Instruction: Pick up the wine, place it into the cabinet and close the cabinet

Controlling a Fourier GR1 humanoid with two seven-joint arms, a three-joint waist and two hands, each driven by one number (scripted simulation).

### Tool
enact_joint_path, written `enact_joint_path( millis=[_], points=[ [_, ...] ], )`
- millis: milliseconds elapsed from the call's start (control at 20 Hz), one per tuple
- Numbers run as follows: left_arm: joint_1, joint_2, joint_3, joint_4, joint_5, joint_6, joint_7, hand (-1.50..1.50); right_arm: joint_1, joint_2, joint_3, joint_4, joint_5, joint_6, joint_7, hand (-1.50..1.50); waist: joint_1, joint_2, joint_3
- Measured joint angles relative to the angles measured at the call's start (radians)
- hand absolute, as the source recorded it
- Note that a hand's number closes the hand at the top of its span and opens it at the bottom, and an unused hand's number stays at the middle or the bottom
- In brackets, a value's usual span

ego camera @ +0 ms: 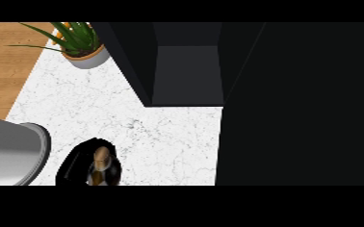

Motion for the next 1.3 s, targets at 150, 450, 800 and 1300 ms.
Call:
enact_joint_path(
  millis=[150,450,800,1300],
  points=[
    [-0.005,0.009,0.023,-0.024,-0.056,0.089,-0.07,1.5,-0.013,0.003,0.004,0.0,0.0,-0.01,0.018,-1.5,0.0,-0.001,0.0],
    [-0.009,-0.005,0.087,-0.046,-0.115,0.271,-0.194,1.5,-0.022,0.006,0.004,0.002,-0.001,-0.01,0.028,-1.5,0.001,-0.001,0.0],
    [0.008,-0.036,0.081,-0.163,-0.149,0.382,-0.275,1.5,-0.025,0.016,0.015,0.001,0.0,-0.014,0.034,-1.5,0.004,-0.001,0.0],
    [0.045,-0.052,-0.048,-0.499,0.011,0.399,0.013,1.5,0.007,0.023,-0.001,0.003,-0.003,0.007,0.015,-1.5,0.006,-0.002,0.001]
  ],
)
